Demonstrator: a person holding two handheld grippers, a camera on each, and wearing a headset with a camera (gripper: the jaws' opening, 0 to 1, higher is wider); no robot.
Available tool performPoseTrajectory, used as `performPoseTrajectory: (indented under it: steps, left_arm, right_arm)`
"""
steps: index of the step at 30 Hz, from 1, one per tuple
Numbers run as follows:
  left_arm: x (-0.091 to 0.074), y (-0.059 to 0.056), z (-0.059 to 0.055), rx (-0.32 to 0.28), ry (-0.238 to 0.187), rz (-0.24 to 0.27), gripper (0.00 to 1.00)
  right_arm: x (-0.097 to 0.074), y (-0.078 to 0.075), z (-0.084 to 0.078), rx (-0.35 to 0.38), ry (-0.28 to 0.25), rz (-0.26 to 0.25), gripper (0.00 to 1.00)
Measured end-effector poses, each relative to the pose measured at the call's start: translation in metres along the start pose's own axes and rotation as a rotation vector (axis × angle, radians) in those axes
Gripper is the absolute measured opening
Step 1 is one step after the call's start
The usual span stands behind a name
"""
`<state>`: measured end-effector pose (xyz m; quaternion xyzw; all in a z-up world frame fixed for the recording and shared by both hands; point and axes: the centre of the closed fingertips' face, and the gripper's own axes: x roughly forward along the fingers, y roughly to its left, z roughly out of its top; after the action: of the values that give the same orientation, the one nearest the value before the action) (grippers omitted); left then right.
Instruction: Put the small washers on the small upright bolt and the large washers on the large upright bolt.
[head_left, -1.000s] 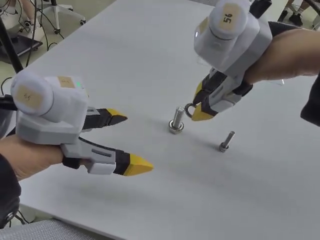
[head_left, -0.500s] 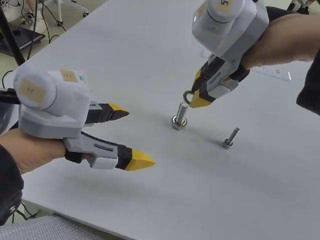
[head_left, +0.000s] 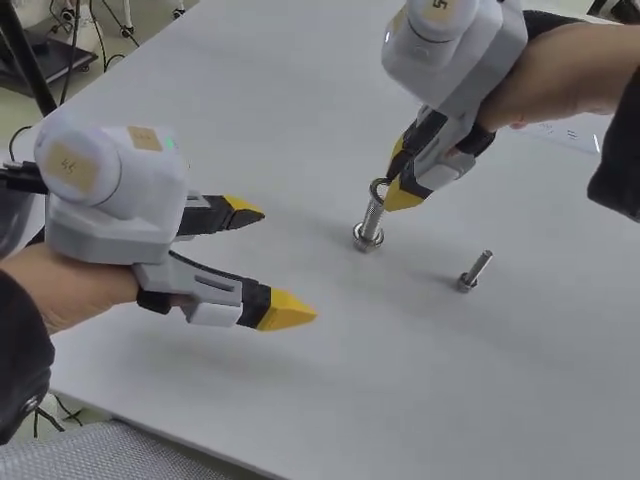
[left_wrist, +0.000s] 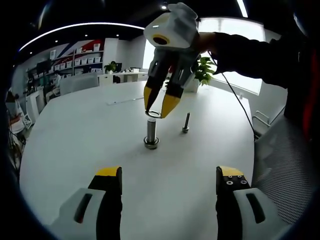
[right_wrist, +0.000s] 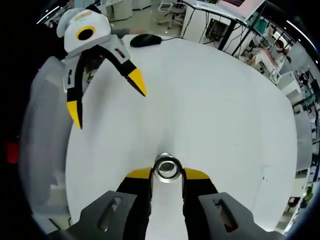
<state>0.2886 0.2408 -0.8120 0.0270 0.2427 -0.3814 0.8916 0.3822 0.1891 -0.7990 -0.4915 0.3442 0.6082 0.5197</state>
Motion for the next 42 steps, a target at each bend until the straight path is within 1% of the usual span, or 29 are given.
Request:
performPoseTrajectory:
  steps: [5, 6, 8, 17, 27, 32, 37, 42]
  left_arm:
    - [0.000, 0.000, 0.000, -0.002, 0.001, 0.000, 0.77]
    - [0.000, 0.000, 0.000, -0.003, 0.001, 0.000, 0.77]
    - [0.000, 0.000, 0.000, -0.004, -0.001, 0.000, 0.77]
    - [0.000, -0.001, -0.002, -0.007, 0.004, -0.004, 0.76]
    - [-0.001, -0.001, -0.003, -0.010, 0.009, -0.007, 0.76]
    - [0.000, -0.001, -0.003, -0.009, 0.013, -0.008, 0.76]
    - [0.001, -0.001, -0.004, -0.012, 0.015, -0.008, 0.76]
    - [0.001, 0.000, -0.005, -0.014, 0.017, -0.006, 0.76]
  right_arm:
    - [0.005, 0.002, 0.000, -0.006, 0.005, 0.012, 0.23]
    - [0.006, 0.001, 0.000, -0.003, 0.009, 0.017, 0.23]
    - [0.007, -0.001, -0.001, -0.005, 0.012, 0.016, 0.23]
    - [0.010, 0.001, -0.003, -0.003, 0.025, 0.029, 0.23]
    - [0.020, 0.000, -0.003, -0.007, 0.036, 0.038, 0.23]
    - [0.026, -0.001, -0.006, -0.006, 0.046, 0.044, 0.23]
    - [0.036, 0.002, -0.009, -0.008, 0.058, 0.054, 0.23]
    - [0.045, 0.001, -0.012, -0.004, 0.065, 0.058, 0.23]
